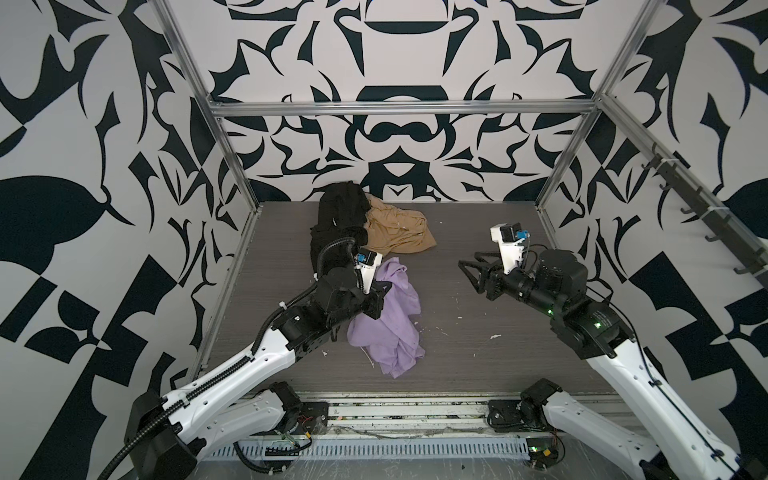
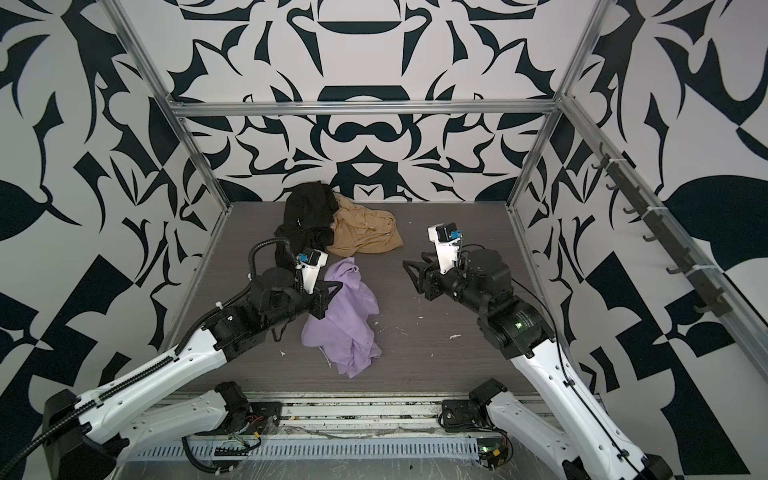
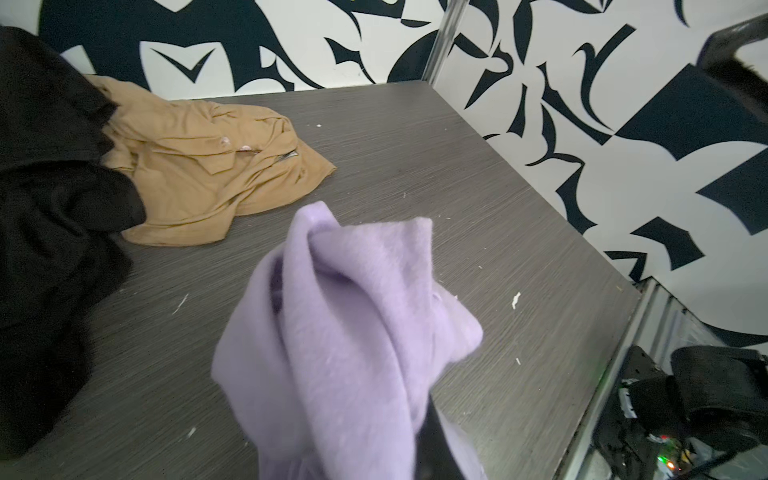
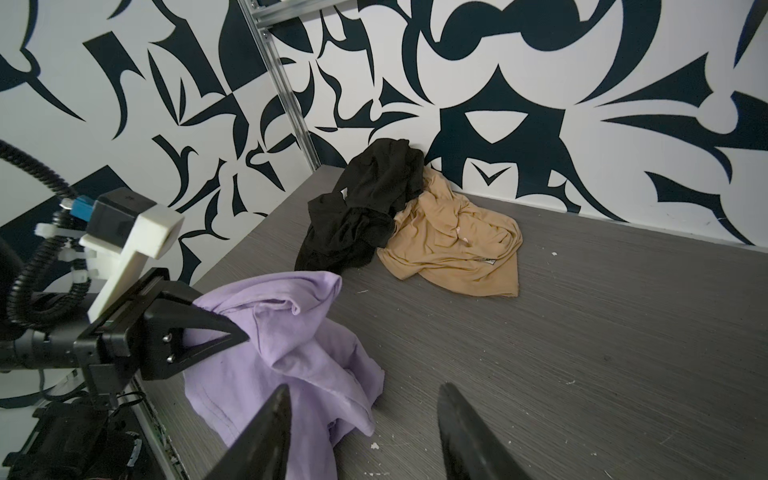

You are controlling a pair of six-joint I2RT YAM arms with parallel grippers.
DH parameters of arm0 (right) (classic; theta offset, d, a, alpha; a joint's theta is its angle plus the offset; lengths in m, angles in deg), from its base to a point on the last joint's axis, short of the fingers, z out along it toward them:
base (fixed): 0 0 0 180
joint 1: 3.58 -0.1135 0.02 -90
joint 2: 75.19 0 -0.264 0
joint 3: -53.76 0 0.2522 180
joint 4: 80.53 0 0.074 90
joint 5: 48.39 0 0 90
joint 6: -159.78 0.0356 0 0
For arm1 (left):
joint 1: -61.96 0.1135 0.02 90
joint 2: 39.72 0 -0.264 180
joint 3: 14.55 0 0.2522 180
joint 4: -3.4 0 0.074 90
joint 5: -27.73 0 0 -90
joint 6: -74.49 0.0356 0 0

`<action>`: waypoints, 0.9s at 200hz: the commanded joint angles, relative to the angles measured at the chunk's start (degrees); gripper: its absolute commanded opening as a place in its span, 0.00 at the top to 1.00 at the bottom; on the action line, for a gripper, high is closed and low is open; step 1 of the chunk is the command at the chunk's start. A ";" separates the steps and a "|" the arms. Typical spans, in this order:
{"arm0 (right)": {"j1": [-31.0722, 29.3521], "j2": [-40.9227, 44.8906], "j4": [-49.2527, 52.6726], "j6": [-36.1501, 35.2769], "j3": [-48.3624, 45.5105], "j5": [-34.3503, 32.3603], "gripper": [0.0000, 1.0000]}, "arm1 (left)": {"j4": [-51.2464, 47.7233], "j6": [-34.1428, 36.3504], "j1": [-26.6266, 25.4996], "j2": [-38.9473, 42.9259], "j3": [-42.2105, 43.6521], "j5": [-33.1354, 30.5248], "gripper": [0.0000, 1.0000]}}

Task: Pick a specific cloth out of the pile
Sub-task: 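Carry the lavender cloth toward the robot with the left gripper and lower it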

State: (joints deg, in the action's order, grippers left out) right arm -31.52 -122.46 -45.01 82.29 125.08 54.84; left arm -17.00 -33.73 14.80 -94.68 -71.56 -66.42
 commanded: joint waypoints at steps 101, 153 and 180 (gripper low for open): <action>0.13 0.30 -4.09 1.77 -4.37 -0.86 0.44 | 1.11 -0.38 -13.76 -6.06 4.50 -6.70 1.00; 0.09 0.49 -3.77 1.83 -4.84 -0.07 0.47 | 1.05 -1.53 -16.83 -15.70 2.07 -5.29 0.95; 0.12 0.77 -4.07 2.49 -6.02 -0.01 0.48 | 3.38 -4.51 -16.71 -17.62 3.33 -5.83 0.88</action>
State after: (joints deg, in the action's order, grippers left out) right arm -31.52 -122.61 -46.78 84.06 119.82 54.64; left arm -15.68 -35.28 -1.92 -111.16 -67.86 -71.53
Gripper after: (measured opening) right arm 0.523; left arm 0.097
